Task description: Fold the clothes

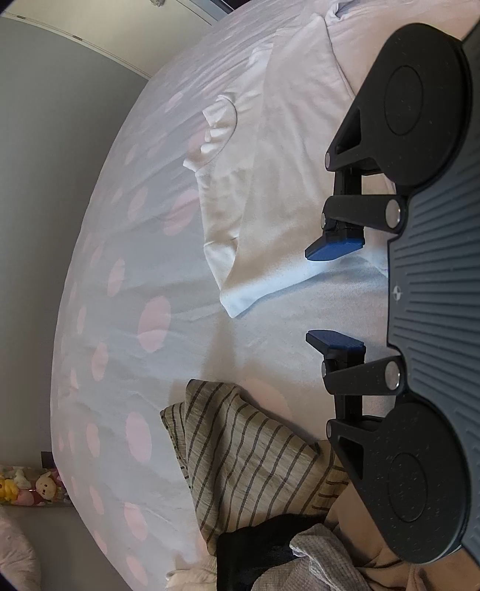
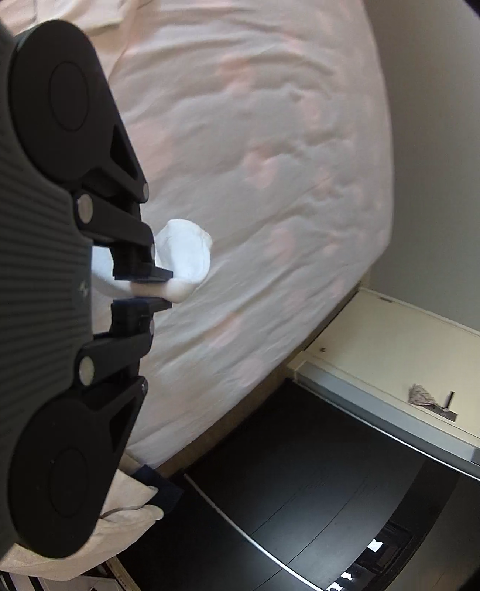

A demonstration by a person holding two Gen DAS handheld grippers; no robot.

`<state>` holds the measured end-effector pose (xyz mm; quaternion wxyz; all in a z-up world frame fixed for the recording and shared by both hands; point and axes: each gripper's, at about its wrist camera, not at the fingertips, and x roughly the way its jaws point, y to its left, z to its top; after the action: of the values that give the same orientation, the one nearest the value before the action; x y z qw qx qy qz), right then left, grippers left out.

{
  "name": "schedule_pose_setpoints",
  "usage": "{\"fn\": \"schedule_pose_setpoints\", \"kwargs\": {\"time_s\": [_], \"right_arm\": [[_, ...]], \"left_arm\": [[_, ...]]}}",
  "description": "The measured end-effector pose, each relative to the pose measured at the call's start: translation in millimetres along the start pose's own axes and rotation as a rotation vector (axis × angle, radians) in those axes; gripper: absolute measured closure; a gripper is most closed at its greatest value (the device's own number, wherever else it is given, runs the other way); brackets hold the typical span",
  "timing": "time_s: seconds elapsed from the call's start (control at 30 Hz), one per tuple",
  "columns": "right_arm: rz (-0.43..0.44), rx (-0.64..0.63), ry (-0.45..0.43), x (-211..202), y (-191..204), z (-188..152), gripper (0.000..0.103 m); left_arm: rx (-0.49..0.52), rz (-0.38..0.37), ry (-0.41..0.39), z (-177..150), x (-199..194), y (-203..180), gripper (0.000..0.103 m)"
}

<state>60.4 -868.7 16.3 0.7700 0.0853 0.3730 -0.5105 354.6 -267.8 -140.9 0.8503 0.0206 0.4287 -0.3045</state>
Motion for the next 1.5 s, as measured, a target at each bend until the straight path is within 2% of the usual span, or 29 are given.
{"fn": "schedule_pose_setpoints", "kwargs": {"time_s": [0.3,0.43,0.57,0.8,0.97,1.07,1.23,1.4,1.47,1.5], "right_arm": [[0.278,0.069,-0.253,-130.6,76.2,65.8,0.094],[0.396,0.032,-0.318,-171.2,124.2,74.4,0.093],[0.511,-0.004,-0.343,-198.8,175.0,64.7,0.093],[0.69,-0.08,-0.261,-199.2,260.2,3.4,0.093],[0.779,-0.127,-0.108,-168.2,314.2,-64.4,0.093],[0.807,-0.106,0.002,-143.4,335.2,-107.9,0.093],[0.836,-0.135,0.123,-126.7,357.6,-158.5,0.094],[0.805,-0.317,0.199,-125.6,368.3,-189.6,0.093],[0.798,-0.399,0.193,-128.9,365.5,-200.9,0.092],[0.795,-0.448,0.184,-131.3,364.7,-206.3,0.089]], "left_arm": [[-0.066,-0.048,-0.063,5.3,-22.7,11.5,0.064],[-0.094,-0.066,-0.07,5.9,-24.7,17.9,0.064],[-0.106,-0.09,-0.073,6.6,-24.9,19.2,0.064],[-0.131,-0.118,-0.071,3.5,-24.8,24.0,0.064],[-0.149,-0.148,-0.062,3.1,-20.5,23.7,0.064],[-0.13,-0.152,-0.058,2.3,-18.4,18.6,0.064],[-0.105,-0.166,-0.039,0.4,-12.7,10.2,0.064],[-0.082,-0.167,-0.017,-1.7,-5.2,3.5,0.064],[-0.074,-0.167,-0.013,-2.3,-4.4,1.8,0.064],[-0.07,-0.167,-0.012,-2.5,-4.4,1.0,0.064]]}}
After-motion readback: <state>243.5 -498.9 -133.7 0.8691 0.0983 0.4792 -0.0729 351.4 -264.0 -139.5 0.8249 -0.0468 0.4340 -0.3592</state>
